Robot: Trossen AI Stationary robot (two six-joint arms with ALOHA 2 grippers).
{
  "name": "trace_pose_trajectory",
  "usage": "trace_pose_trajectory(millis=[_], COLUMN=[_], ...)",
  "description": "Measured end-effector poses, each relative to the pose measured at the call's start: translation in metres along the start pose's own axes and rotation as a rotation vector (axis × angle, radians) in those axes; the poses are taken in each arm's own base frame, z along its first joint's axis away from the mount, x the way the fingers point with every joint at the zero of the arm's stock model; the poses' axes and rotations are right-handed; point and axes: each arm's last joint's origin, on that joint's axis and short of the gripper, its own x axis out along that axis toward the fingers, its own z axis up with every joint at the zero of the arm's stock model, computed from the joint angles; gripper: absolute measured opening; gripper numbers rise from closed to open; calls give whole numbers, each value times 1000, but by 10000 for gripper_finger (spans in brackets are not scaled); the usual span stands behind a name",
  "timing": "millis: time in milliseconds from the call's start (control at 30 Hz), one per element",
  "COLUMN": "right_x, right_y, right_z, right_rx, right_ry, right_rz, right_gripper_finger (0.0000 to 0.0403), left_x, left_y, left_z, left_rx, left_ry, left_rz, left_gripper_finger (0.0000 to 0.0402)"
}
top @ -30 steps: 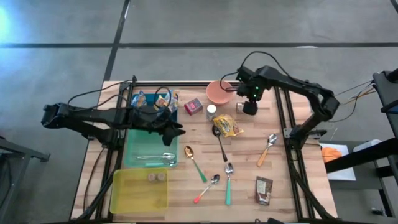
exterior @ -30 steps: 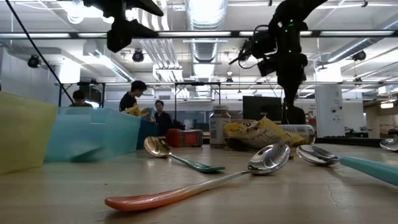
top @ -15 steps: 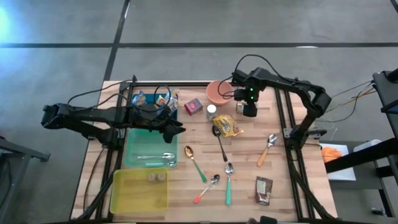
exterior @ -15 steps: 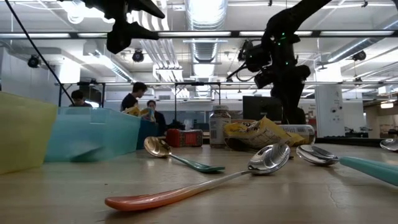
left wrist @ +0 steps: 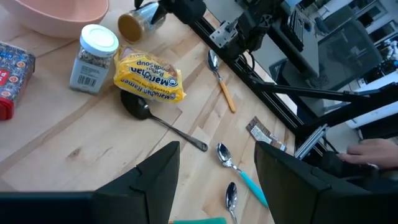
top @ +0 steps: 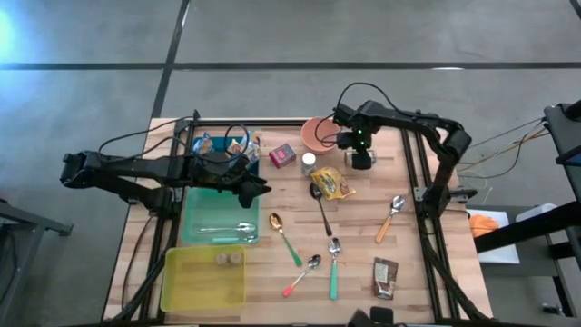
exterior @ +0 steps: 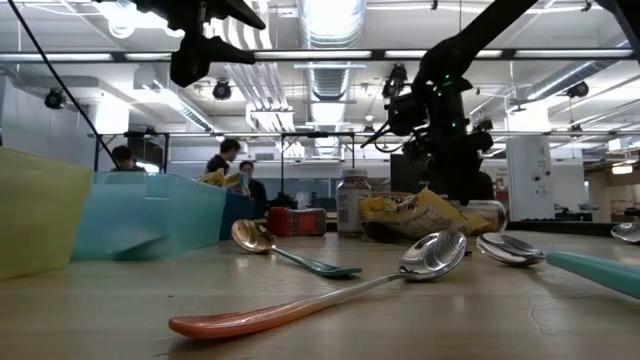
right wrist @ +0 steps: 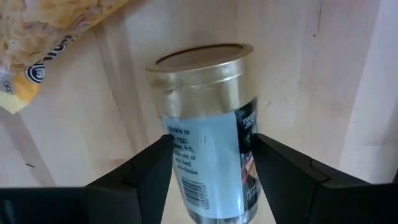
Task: Pick & Place Food Item
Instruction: Put the golden seasoning bottle into the yellow bin
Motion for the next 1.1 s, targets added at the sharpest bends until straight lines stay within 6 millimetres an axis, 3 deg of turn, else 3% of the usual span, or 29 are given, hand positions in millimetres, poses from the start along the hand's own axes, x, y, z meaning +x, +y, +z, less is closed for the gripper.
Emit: trace_pose_trajectory(millis=[433,867,1100], right_x=[11,-10,-11], right_y=[-3,0,0], right_z=[-1,-6,-6], right_rx=[16,147,163], right_ry=[22,-46,-47], right_rz=[27,-7,-3], right_gripper_finger=[213,212,212], left_x=[0,0,0], left_y=[0,0,0], left_z=[0,0,0], left_rx=[-19,-19,-19], left_ry=[0,-1,-1], left_rz=[0,0,0], left_gripper_finger=[214,214,214])
